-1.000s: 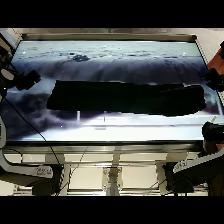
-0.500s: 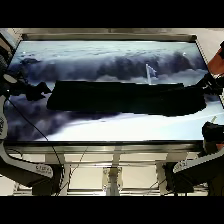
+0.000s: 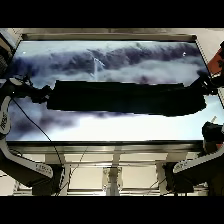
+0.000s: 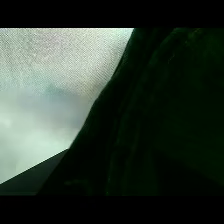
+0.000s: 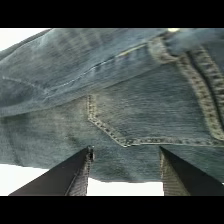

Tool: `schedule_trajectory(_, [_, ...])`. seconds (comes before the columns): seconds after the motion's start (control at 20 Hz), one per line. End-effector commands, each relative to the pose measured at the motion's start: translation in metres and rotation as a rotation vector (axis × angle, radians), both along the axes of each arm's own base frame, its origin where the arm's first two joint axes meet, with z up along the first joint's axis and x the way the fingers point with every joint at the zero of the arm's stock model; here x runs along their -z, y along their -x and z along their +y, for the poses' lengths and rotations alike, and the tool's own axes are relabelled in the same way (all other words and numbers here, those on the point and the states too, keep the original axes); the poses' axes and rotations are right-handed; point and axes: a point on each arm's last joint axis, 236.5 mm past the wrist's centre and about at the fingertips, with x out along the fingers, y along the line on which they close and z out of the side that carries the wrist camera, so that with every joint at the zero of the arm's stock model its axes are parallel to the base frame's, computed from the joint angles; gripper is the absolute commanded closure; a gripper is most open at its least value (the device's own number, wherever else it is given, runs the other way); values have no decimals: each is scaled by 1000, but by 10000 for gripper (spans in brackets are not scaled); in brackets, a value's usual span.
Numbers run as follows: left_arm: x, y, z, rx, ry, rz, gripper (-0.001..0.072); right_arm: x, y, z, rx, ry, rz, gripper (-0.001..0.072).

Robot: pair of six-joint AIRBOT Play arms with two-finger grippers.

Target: Fold the clothes and pants, and hang the long-sleeved shirts on hangers.

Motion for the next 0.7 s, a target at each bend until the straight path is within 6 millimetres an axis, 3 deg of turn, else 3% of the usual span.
schedule_trajectory(0.0, [6, 1, -3, 17, -9, 12, 161, -1, -6, 20, -57, 1, -8, 232])
schedule_trajectory(0.05, [9, 1, -8, 27, -7, 19, 244, -1, -8, 25, -70, 1, -8, 232])
schedule_trajectory(0.15, [18, 1, -19, 51, -1, 36, 247, 0, -11, 36, -96, 1, -9, 232])
schedule_trajectory(0.2, [24, 2, -25, 64, 3, 48, 295, -1, -12, 41, -107, 1, -9, 232])
schedule_trajectory(0.25, [27, 3, -31, 77, 7, 57, 472, -1, -13, 45, -117, 1, -9, 232])
schedule_trajectory(0.3, [29, 4, -37, 98, 9, 65, 601, -1, -14, 50, -127, 0, -9, 232])
schedule_trajectory(0.35, [29, 7, -42, 132, 10, 69, 678, -1, -15, 56, -142, -1, -9, 233])
schedule_trajectory(0.5, [19, 30, -49, 211, 36, 129, 679, 0, -14, 92, -233, -14, 12, 233])
schedule_trajectory(0.65, [-1, 72, -34, 285, 0, 250, 679, 0, -13, 155, -393, -18, 17, 240])
